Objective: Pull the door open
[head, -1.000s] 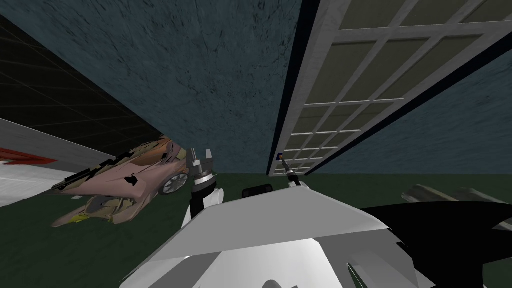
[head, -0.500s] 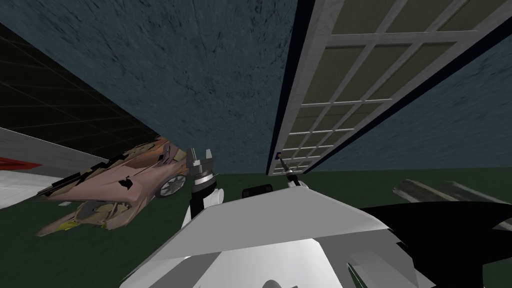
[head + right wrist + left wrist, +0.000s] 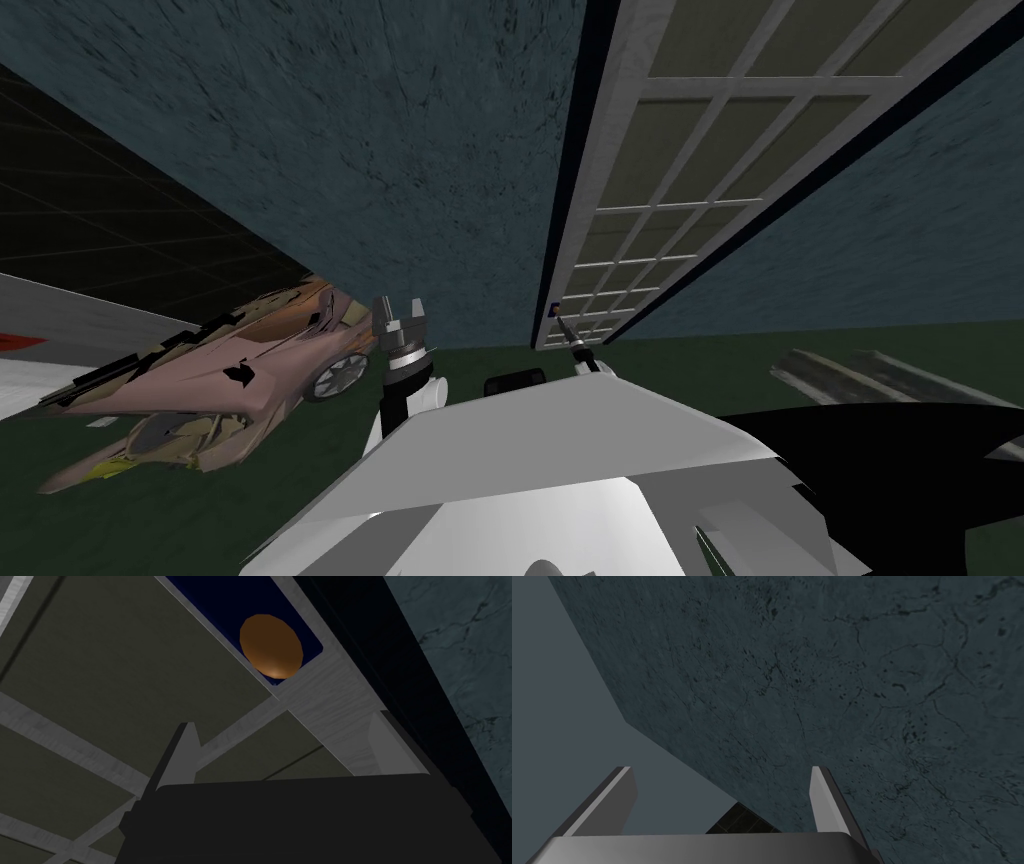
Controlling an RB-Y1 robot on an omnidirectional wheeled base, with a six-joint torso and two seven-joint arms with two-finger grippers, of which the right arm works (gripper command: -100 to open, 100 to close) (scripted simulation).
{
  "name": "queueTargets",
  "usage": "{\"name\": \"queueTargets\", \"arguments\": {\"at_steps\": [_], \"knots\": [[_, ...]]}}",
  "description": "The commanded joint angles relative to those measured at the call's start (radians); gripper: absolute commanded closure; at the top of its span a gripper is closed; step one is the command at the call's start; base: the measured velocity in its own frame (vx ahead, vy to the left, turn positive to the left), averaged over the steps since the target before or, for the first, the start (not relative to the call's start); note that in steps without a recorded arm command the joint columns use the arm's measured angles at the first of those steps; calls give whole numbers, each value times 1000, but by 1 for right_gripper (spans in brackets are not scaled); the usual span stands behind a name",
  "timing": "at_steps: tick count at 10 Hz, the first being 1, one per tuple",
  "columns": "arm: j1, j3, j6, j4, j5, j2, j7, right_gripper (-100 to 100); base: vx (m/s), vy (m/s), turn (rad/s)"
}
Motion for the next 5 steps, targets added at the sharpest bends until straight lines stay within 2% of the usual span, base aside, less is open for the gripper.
{"name": "queueTargets", "arguments": {"at_steps": [1,2,4,5], "knots": [[-4,-3,0,2,15,3,50,-100,-20,5,-50],[-4,-3,0,2,15,3,57,-100,-16,6,-29],[-8,-8,4,1,39,10,122,-100,-20,7,-68],[-8,-8,4,1,39,10,140,-100,-17,8,-28]]}}
